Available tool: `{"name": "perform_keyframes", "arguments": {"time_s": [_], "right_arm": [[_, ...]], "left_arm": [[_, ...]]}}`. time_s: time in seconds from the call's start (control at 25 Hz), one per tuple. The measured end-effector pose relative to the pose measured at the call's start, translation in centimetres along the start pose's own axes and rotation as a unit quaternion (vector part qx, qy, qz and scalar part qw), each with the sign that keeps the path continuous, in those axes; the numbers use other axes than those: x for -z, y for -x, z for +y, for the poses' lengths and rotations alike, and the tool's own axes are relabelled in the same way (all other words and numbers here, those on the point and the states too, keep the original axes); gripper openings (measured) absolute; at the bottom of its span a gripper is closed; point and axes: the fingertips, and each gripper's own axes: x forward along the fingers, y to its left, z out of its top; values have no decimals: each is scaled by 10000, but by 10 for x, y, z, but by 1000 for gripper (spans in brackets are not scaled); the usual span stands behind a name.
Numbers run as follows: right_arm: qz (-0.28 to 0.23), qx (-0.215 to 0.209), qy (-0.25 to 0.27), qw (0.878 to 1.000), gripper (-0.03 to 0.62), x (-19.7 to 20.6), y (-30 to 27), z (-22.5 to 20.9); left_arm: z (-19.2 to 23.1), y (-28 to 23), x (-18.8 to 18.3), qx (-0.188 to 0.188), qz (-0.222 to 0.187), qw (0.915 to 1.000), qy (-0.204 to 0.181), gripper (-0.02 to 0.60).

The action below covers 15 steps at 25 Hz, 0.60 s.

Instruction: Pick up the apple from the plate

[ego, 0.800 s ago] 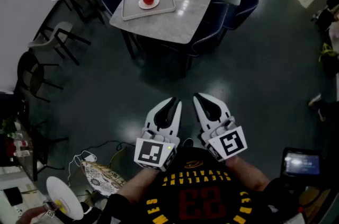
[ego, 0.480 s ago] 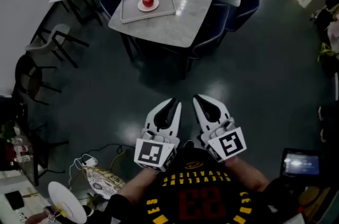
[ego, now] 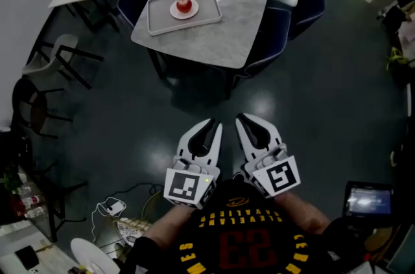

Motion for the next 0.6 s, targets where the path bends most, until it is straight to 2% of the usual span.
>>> {"name": "perform_keyframes", "arguments": {"time_s": [0.28, 0.4, 0.6], "right_arm": [[233, 149, 146, 9995, 6, 6, -66, 13], [296, 178, 169, 9993, 6, 8, -87, 17], [332, 163, 174, 9992, 6, 2, -111, 16]], "left_arm": [[66, -9, -16, 115, -47, 9996, 245, 52], [88, -12, -16, 181, -78, 9996, 218, 52], [114, -16, -34, 58, -176, 9996, 195, 52]]}}
